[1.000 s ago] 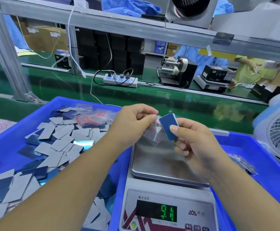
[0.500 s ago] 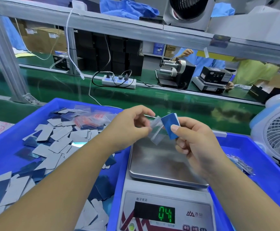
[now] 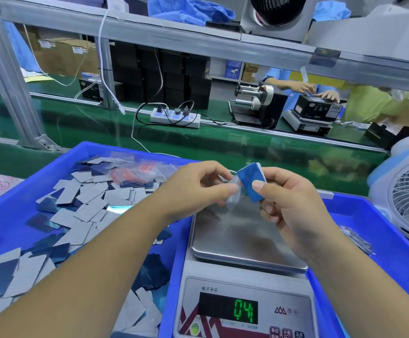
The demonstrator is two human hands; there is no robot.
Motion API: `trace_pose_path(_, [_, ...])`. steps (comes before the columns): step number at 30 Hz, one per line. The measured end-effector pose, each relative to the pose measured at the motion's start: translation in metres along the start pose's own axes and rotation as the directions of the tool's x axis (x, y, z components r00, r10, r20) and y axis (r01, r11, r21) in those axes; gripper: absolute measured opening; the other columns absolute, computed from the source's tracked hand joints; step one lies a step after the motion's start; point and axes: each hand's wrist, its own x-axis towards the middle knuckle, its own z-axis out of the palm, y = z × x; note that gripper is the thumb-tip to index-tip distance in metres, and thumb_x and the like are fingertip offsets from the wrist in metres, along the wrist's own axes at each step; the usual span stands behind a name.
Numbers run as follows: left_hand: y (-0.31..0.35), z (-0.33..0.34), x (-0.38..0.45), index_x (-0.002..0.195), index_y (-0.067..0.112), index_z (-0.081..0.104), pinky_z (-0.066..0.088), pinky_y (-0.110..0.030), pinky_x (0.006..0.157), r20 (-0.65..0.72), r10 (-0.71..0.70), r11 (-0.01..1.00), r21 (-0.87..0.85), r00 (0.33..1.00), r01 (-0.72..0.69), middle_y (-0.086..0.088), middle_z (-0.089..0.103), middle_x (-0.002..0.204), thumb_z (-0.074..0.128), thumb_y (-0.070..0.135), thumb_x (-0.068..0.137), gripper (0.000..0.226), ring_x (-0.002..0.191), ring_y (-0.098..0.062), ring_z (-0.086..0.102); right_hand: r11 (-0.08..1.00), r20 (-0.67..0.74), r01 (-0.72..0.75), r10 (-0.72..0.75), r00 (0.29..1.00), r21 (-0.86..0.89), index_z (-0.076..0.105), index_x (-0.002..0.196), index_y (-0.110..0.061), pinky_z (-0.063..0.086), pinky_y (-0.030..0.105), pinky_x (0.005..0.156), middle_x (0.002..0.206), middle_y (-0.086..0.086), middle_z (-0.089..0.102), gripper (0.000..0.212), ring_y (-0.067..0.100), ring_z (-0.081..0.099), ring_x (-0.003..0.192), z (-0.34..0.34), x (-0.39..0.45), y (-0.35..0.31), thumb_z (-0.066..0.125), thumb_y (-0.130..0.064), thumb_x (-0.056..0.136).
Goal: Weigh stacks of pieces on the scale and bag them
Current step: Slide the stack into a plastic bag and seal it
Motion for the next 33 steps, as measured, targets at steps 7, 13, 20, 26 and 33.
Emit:
trace_pose_path(7, [-0.0021, 0.0018, 0.0015, 0.089, 0.037, 0.067, 0.054, -0.032, 0.078, -0.045, 0.047, 0.997, 0.058, 0.998, -0.044, 0.009, 0.073, 0.074, 0.071, 0.027, 0.078, 0.016, 0.073, -0.011, 0.069, 0.998, 0.05, 0.041, -0.039, 0.998, -0.037, 0.075, 0.091, -0.017, 0.029, 0.022, 0.044, 0.065, 0.0, 0.059, 0.018, 0.013, 0.033, 0.049, -0.0012, -0.0026, -0.0024, 0.064, -0.004, 0.086])
trace_pose_path(13, [-0.0032, 0.0013, 0.0003, 0.08, 0.025, 0.07, 0.05, -0.021, 0.072, -0.02, 0.035, 0.994, 0.106, 0.999, -0.033, 0.007, 0.072, 0.075, 0.071, 0.02, 0.089, 0.01, 0.07, -0.006, 0.063, 0.995, 0.027, 0.059, -0.057, 0.998, -0.078, 0.074, 0.092, -0.017, 0.03, 0.022, 0.044, 0.068, 0.0, 0.063, 0.021, 0.013, 0.034, 0.048, -0.0037, -0.002, -0.0029, 0.062, 0.0, 0.089])
trace_pose_path(20, [0.0036, -0.001, 0.0005, 0.073, 0.019, 0.063, 0.048, -0.034, 0.059, -0.142, 0.029, 1.0, 0.008, 0.99, -0.028, -0.013, 0.074, 0.085, 0.068, 0.015, 0.078, 0.009, 0.066, -0.027, 0.061, 0.985, 0.073, 0.069, -0.058, 0.996, -0.155, 0.075, 0.089, -0.026, 0.032, 0.021, 0.045, 0.069, -0.003, 0.066, 0.019, 0.011, 0.037, 0.048, -0.0026, -0.0028, -0.0044, 0.065, -0.019, 0.074])
trace_pose_path(26, [0.0012, -0.0033, 0.001, 0.087, 0.017, 0.058, 0.051, -0.025, 0.066, -0.115, 0.0, 0.999, -0.051, 0.993, -0.006, -0.006, 0.071, 0.079, 0.068, -0.005, 0.083, 0.024, 0.069, -0.015, 0.061, 0.96, 0.035, 0.145, -0.141, 0.989, -0.24, 0.074, 0.088, -0.023, 0.037, 0.014, 0.047, 0.069, -0.01, 0.068, 0.023, 0.001, 0.048, 0.047, -0.006, -0.002, -0.0055, 0.066, -0.001, 0.087])
trace_pose_path(33, [0.0051, 0.004, -0.0022, 0.086, 0.042, 0.064, 0.042, -0.008, 0.061, 0.015, 0.001, 0.958, 0.288, 1.0, -0.006, 0.02, 0.064, 0.069, 0.06, 0.004, 0.083, 0.038, 0.063, 0.004, 0.056, 0.777, 0.06, 0.301, -0.323, 0.944, -0.552, 0.069, 0.095, -0.033, 0.053, 0.036, 0.072, 0.087, -0.011, 0.072, 0.025, 0.022, 0.065, 0.078, -0.0054, -0.0043, -0.0035, 0.07, -0.01, 0.086])
